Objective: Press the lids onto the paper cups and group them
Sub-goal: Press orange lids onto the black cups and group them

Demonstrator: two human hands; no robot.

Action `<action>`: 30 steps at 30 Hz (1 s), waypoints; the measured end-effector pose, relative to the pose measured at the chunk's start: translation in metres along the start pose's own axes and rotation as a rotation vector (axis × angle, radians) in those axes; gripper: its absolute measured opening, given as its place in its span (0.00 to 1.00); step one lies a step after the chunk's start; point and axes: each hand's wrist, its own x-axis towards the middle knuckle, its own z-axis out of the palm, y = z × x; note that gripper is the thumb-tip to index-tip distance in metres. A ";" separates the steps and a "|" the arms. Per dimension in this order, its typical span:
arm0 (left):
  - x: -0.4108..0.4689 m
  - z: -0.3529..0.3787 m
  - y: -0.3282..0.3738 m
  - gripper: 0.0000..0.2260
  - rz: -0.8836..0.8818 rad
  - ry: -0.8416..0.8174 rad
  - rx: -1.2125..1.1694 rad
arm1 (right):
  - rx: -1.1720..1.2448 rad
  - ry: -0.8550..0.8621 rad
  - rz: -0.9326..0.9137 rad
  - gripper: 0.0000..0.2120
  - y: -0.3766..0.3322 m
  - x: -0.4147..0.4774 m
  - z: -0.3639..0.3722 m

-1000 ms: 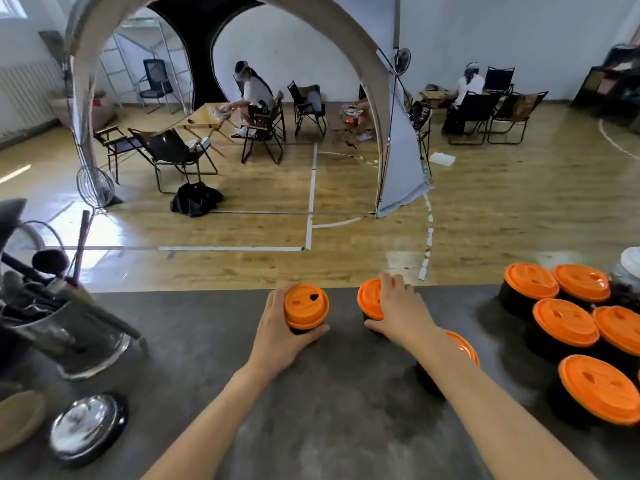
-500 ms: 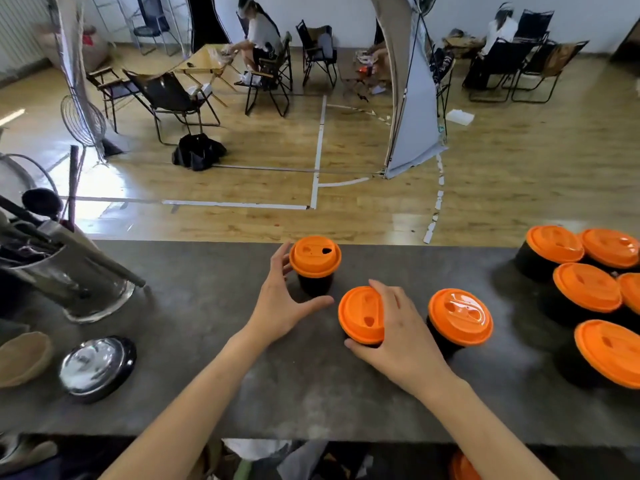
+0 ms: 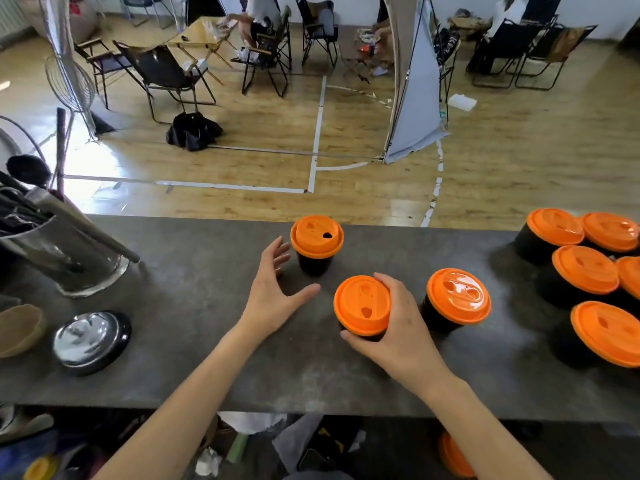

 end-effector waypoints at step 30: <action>-0.037 0.073 0.031 0.18 -0.055 -0.051 -0.557 | 0.305 0.113 0.022 0.39 0.023 -0.013 0.033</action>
